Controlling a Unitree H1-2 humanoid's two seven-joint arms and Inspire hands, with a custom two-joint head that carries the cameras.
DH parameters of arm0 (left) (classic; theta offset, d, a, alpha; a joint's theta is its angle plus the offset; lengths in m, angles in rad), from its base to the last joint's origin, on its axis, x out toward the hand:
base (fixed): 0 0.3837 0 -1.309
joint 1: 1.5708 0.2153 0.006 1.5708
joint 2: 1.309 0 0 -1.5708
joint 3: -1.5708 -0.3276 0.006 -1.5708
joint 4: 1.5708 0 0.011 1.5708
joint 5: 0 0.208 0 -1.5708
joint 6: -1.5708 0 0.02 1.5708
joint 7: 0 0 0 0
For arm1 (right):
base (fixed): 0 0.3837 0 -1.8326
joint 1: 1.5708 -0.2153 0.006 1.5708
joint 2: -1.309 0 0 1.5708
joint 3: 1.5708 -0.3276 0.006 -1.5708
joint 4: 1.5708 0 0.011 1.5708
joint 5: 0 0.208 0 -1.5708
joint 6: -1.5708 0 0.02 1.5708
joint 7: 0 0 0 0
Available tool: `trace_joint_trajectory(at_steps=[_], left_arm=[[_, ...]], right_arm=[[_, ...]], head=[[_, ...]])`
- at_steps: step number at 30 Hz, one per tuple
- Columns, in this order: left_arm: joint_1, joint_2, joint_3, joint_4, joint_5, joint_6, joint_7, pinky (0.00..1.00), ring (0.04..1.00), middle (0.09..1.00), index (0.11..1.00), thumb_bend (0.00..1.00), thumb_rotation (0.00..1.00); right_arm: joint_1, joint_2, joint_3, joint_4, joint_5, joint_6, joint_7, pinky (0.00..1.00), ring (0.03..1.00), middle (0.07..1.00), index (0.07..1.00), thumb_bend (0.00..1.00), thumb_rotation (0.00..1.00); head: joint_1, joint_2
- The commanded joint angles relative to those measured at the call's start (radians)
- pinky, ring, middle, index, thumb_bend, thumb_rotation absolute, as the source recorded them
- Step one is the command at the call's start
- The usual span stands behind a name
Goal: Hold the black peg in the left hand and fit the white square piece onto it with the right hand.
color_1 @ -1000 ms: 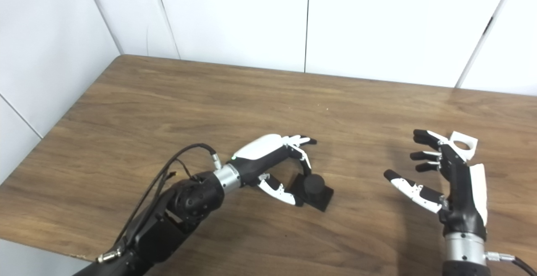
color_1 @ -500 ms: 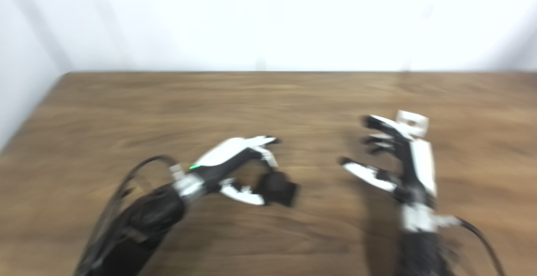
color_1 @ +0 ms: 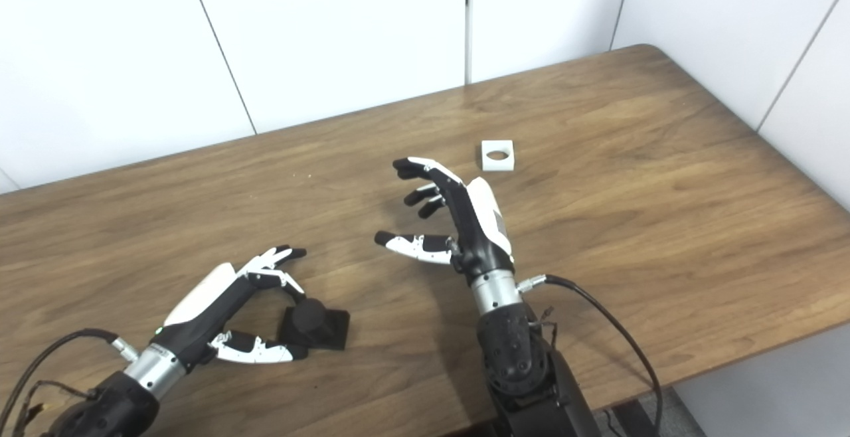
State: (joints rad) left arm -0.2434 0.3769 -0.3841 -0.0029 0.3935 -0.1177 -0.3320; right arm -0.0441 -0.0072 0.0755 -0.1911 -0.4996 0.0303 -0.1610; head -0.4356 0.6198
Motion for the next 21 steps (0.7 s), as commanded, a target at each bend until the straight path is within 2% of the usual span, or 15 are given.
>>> trace_joint_trajectory(at_steps=[1, 5, 8, 14, 16, 18, 21], left_arm=[[0.007, 0.044, 0.008, 0.021, 0.02, 0.0, -0.025, 1.0, 1.0, 0.948, 0.489, 0.52, 0.07], [0.008, 0.044, 0.012, 0.019, 0.015, -0.002, -0.032, 1.0, 1.0, 0.945, 0.489, 0.52, 0.07], [0.011, 0.04, 0.014, 0.017, 0.016, -0.002, -0.038, 1.0, 1.0, 0.942, 0.489, 0.52, 0.07], [0.016, 0.037, 0.015, 0.002, 0.018, 0.009, -0.05, 1.0, 1.0, 0.941, 0.489, 0.52, 0.07], [0.017, 0.038, 0.018, 0.004, 0.012, 0.003, -0.049, 1.0, 1.0, 0.94, 0.489, 0.52, 0.06], [0.015, 0.039, 0.019, 0.008, 0.012, -0.003, -0.048, 1.0, 1.0, 0.939, 0.489, 0.52, 0.06], [0.013, 0.04, 0.022, 0.013, 0.008, -0.008, -0.048, 1.0, 1.0, 0.941, 0.489, 0.52, 0.07]], right_arm=[[-0.042, 0.008, 0.009, -0.007, -0.016, -0.019, -0.016, 0.5, 0.615, 0.735, 0.745, 0.59, 0.09], [-0.076, -0.02, -0.001, -0.007, -0.013, -0.023, -0.006, 0.5, 0.627, 0.731, 0.738, 0.59, 0.07], [-0.128, -0.069, -0.021, 0.006, -0.034, -0.029, -0.01, 0.51, 0.625, 0.712, 0.719, 0.6, 0.09], [-0.201, -0.156, -0.051, 0.017, -0.101, 0.025, -0.003, 0.6, 0.691, 0.729, 0.702, 0.59, 0.13], [-0.228, -0.192, -0.058, 0.032, -0.119, 0.039, 0.004, 0.61, 0.712, 0.744, 0.695, 0.6, 0.14], [-0.254, -0.229, -0.058, 0.04, -0.151, 0.068, 0.025, 0.59, 0.736, 0.775, 0.701, 0.59, 0.18], [-0.303, -0.295, -0.05, 0.058, -0.216, 0.133, 0.081, 0.62, 0.785, 0.825, 0.723, 0.6, 0.25]], head=[[-0.004, 0.001], [-0.011, -0.002], [-0.013, -0.008], [-0.007, -0.006], [-0.005, -0.006], [-0.003, -0.007], [-0.003, -0.008]])
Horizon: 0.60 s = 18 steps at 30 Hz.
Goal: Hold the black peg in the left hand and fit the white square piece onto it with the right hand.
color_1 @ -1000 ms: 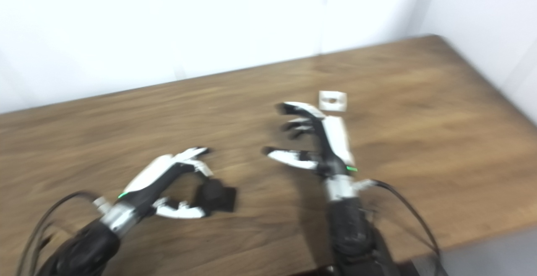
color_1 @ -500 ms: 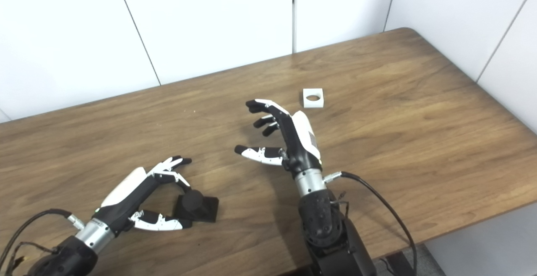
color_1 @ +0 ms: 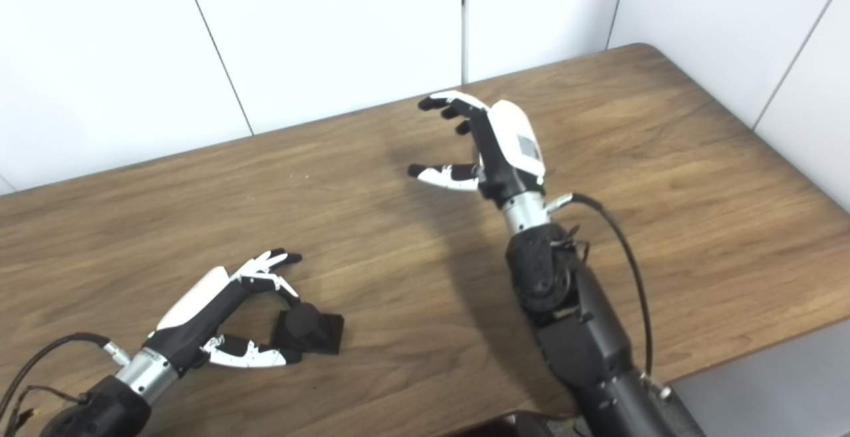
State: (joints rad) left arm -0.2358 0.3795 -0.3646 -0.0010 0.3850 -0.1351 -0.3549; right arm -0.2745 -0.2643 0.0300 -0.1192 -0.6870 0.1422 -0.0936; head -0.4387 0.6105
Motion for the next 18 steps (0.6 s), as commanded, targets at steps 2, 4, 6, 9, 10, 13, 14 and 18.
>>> trace_joint_trajectory(at_steps=[2, 4, 6, 9, 10, 13, 14, 18], left_arm=[[0.005, 0.038, 0.005, 0.012, 0.014, 0.007, -0.026, 1.0, 1.0, 0.942, 0.489, 0.52, 0.07], [0.005, 0.038, 0.007, 0.012, 0.015, 0.008, -0.027, 1.0, 1.0, 0.943, 0.489, 0.52, 0.07], [0.006, 0.038, 0.008, 0.011, 0.017, 0.009, -0.027, 1.0, 1.0, 0.942, 0.489, 0.52, 0.07], [0.008, 0.037, 0.01, 0.013, 0.014, 0.009, -0.027, 1.0, 1.0, 0.942, 0.489, 0.52, 0.06], [0.008, 0.037, 0.01, 0.013, 0.015, 0.008, -0.028, 1.0, 1.0, 0.942, 0.489, 0.52, 0.06], [0.008, 0.039, 0.009, 0.011, 0.021, 0.01, -0.029, 1.0, 1.0, 0.942, 0.489, 0.52, 0.07], [0.007, 0.039, 0.008, 0.01, 0.023, 0.009, -0.029, 1.0, 1.0, 0.943, 0.489, 0.52, 0.07], [0.008, 0.04, 0.011, 0.007, 0.02, 0.01, -0.031, 1.0, 1.0, 0.943, 0.489, 0.52, 0.06]], right_arm=[[-0.109, -0.081, -0.001, 0.007, -0.054, 0.054, 0.055, 0.66, 0.829, 0.855, 0.73, 0.63, 0.24], [-0.149, -0.128, 0.005, 0.042, -0.072, 0.079, 0.092, 0.68, 0.852, 0.876, 0.739, 0.63, 0.27], [-0.181, -0.165, 0.012, 0.07, -0.079, 0.1, 0.125, 0.69, 0.873, 0.894, 0.75, 0.64, 0.29], [-0.224, -0.212, 0.022, 0.118, -0.081, 0.114, 0.161, 0.71, 0.888, 0.899, 0.752, 0.63, 0.3], [-0.236, -0.226, 0.027, 0.134, -0.082, 0.115, 0.168, 0.71, 0.89, 0.898, 0.752, 0.64, 0.3], [-0.27, -0.265, 0.043, 0.175, -0.082, 0.122, 0.202, 0.71, 0.889, 0.898, 0.748, 0.66, 0.31], [-0.282, -0.279, 0.049, 0.189, -0.082, 0.126, 0.219, 0.72, 0.895, 0.903, 0.753, 0.67, 0.32], [-0.319, -0.331, 0.079, 0.244, -0.078, 0.143, 0.3, 0.84, 0.968, 0.942, 0.778, 0.71, 0.41]], head=[[0.0, 0.0], [-0.001, -0.002], [-0.003, -0.006], [-0.002, -0.006], [-0.002, -0.006], [-0.001, -0.006], [-0.002, -0.005], [-0.001, -0.004]])
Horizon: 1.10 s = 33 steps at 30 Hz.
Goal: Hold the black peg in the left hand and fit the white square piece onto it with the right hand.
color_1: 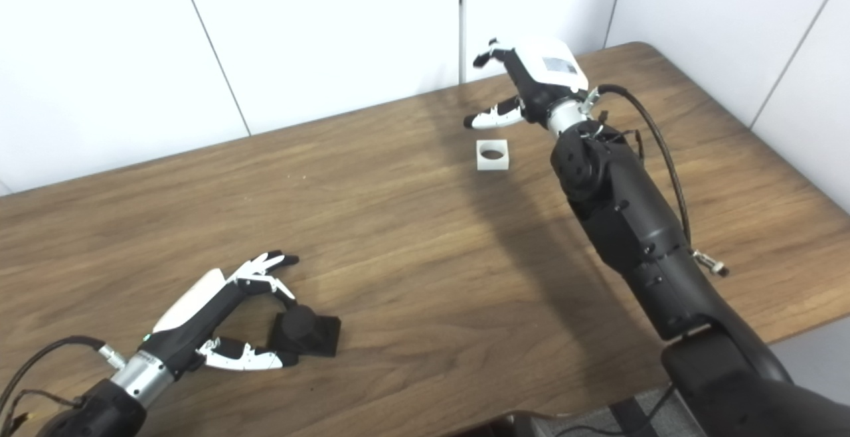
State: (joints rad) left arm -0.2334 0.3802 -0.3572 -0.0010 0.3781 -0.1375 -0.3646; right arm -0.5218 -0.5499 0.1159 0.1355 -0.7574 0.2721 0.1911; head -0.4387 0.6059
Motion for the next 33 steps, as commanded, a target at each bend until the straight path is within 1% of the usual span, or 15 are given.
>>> trace_joint_trajectory(at_steps=[1, 4, 7, 9, 12, 14, 17, 22, 28, 33], left_arm=[[0.007, 0.04, 0.004, 0.005, 0.027, 0.014, -0.021, 1.0, 1.0, 0.943, 0.489, 0.52, 0.06], [0.009, 0.041, 0.005, 0.0, 0.027, 0.019, -0.025, 1.0, 1.0, 0.944, 0.489, 0.52, 0.07], [0.012, 0.041, 0.006, -0.007, 0.024, 0.028, -0.031, 1.0, 1.0, 0.947, 0.489, 0.52, 0.07], [0.014, 0.041, 0.007, -0.013, 0.025, 0.032, -0.033, 1.0, 1.0, 0.948, 0.49, 0.52, 0.07], [0.016, 0.041, 0.007, -0.02, 0.029, 0.035, -0.033, 1.0, 1.0, 0.948, 0.49, 0.52, 0.06], [0.018, 0.041, 0.009, -0.019, 0.026, 0.034, -0.032, 1.0, 1.0, 0.947, 0.49, 0.52, 0.07], [0.019, 0.04, 0.011, -0.008, 0.021, 0.026, -0.028, 1.0, 1.0, 0.943, 0.489, 0.52, 0.07], [0.016, 0.04, 0.011, -0.001, 0.022, 0.022, -0.028, 1.0, 1.0, 0.945, 0.49, 0.52, 0.07], [0.016, 0.04, 0.014, -0.003, 0.021, 0.032, -0.031, 1.0, 1.0, 0.946, 0.489, 0.52, 0.07], [0.016, 0.041, 0.014, -0.008, 0.027, 0.031, -0.029, 1.0, 1.0, 0.945, 0.489, 0.52, 0.07]], right_arm=[[-0.081, -0.061, 0.003, 0.003, -0.006, 0.022, 0.047, 0.88, 0.982, 0.953, 0.788, 0.72, 0.43], [-0.1, -0.093, 0.02, 0.036, 0.006, 0.027, 0.098, 0.93, 0.999, 0.966, 0.804, 0.76, 0.44], [-0.107, -0.117, 0.023, 0.08, 0.034, 0.003, 0.115, 0.94, 1.0, 0.964, 0.816, 0.79, 0.43], [-0.107, -0.129, 0.027, 0.097, 0.051, -0.009, 0.124, 0.93, 1.0, 0.97, 0.826, 0.8, 0.44], [-0.103, -0.142, 0.036, 0.091, 0.072, 0.004, 0.16, 0.95, 1.0, 0.993, 0.838, 0.81, 0.47], [-0.096, -0.148, 0.046, 0.076, 0.075, 0.017, 0.183, 0.94, 1.0, 0.999, 0.841, 0.84, 0.51], [-0.084, -0.151, 0.055, 0.052, 0.081, 0.034, 0.218, 0.94, 1.0, 1.0, 0.846, 0.87, 0.55], [-0.066, -0.148, 0.065, 0.037, 0.085, 0.032, 0.246, 0.94, 1.0, 1.0, 0.839, 0.92, 0.56], [-0.04, -0.139, 0.07, 0.038, 0.098, 0.03, 0.258, 0.96, 1.0, 1.0, 0.837, 0.93, 0.59], [-0.02, -0.131, 0.083, 0.036, 0.102, 0.021, 0.259, 0.96, 1.0, 1.0, 0.831, 0.92, 0.6]], head=[[0.0, 0.002], [0.002, 0.002], [0.004, 0.003], [0.005, 0.006], [0.009, 0.009], [0.011, 0.013], [0.009, 0.014], [0.015, 0.017], [0.02, 0.021], [0.021, 0.027]])
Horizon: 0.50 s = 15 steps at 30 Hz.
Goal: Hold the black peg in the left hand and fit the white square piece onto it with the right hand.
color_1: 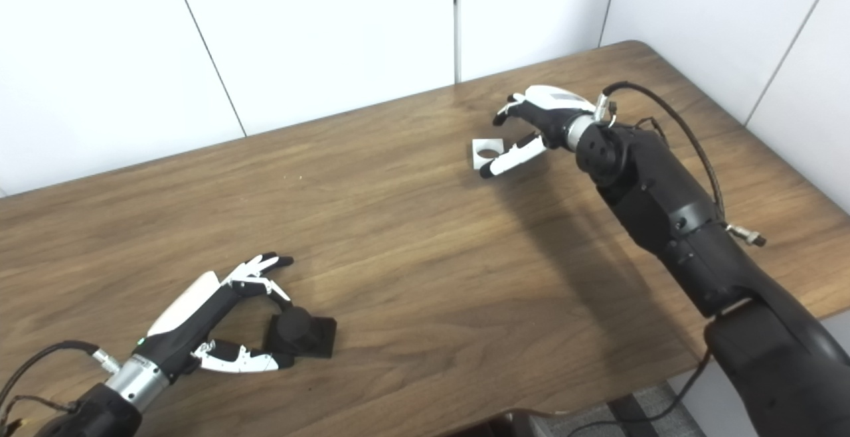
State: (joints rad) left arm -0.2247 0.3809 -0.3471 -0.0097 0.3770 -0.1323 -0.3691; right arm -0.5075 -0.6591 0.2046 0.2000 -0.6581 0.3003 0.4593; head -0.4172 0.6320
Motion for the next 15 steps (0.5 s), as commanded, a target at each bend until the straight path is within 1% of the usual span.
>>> trace_joint_trajectory(at_steps=[1, 3, 7, 8, 13, 15], left_arm=[[0.008, 0.041, 0.004, 0.001, 0.028, 0.025, -0.024, 1.0, 1.0, 0.945, 0.489, 0.52, 0.07], [0.009, 0.041, 0.005, -0.002, 0.027, 0.029, -0.025, 1.0, 1.0, 0.947, 0.49, 0.52, 0.07], [0.011, 0.041, 0.007, -0.005, 0.024, 0.031, -0.026, 1.0, 1.0, 0.947, 0.489, 0.52, 0.07], [0.012, 0.041, 0.007, -0.006, 0.024, 0.031, -0.025, 1.0, 1.0, 0.945, 0.489, 0.52, 0.07], [0.016, 0.041, 0.007, -0.01, 0.03, 0.032, -0.025, 1.0, 1.0, 0.945, 0.489, 0.52, 0.07], [0.018, 0.042, 0.007, -0.01, 0.031, 0.03, -0.023, 1.0, 1.0, 0.945, 0.49, 0.52, 0.07]], right_arm=[[-0.032, -0.021, -0.004, -0.029, 0.003, -0.007, -0.01, 0.95, 1.0, 1.0, 0.832, 0.92, 0.6], [-0.027, -0.018, -0.001, -0.032, 0.007, -0.007, -0.008, 0.95, 1.0, 1.0, 0.831, 0.92, 0.6], [-0.02, -0.013, 0.003, -0.022, 0.02, -0.004, 0.001, 0.97, 1.0, 1.0, 0.834, 0.91, 0.57], [-0.018, -0.011, 0.004, -0.017, 0.022, -0.007, -0.001, 0.97, 1.0, 1.0, 0.83, 0.9, 0.55], [-0.013, 0.001, 0.005, 0.016, 0.032, -0.025, -0.027, 0.96, 1.0, 1.0, 0.823, 0.89, 0.53], [-0.013, 0.007, 0.006, 0.032, 0.037, -0.034, -0.043, 0.97, 1.0, 1.0, 0.817, 0.88, 0.5]], head=[[0.0, 0.001], [-0.002, 0.003], [0.004, 0.006], [0.006, 0.007], [0.01, 0.009], [0.013, 0.011]])
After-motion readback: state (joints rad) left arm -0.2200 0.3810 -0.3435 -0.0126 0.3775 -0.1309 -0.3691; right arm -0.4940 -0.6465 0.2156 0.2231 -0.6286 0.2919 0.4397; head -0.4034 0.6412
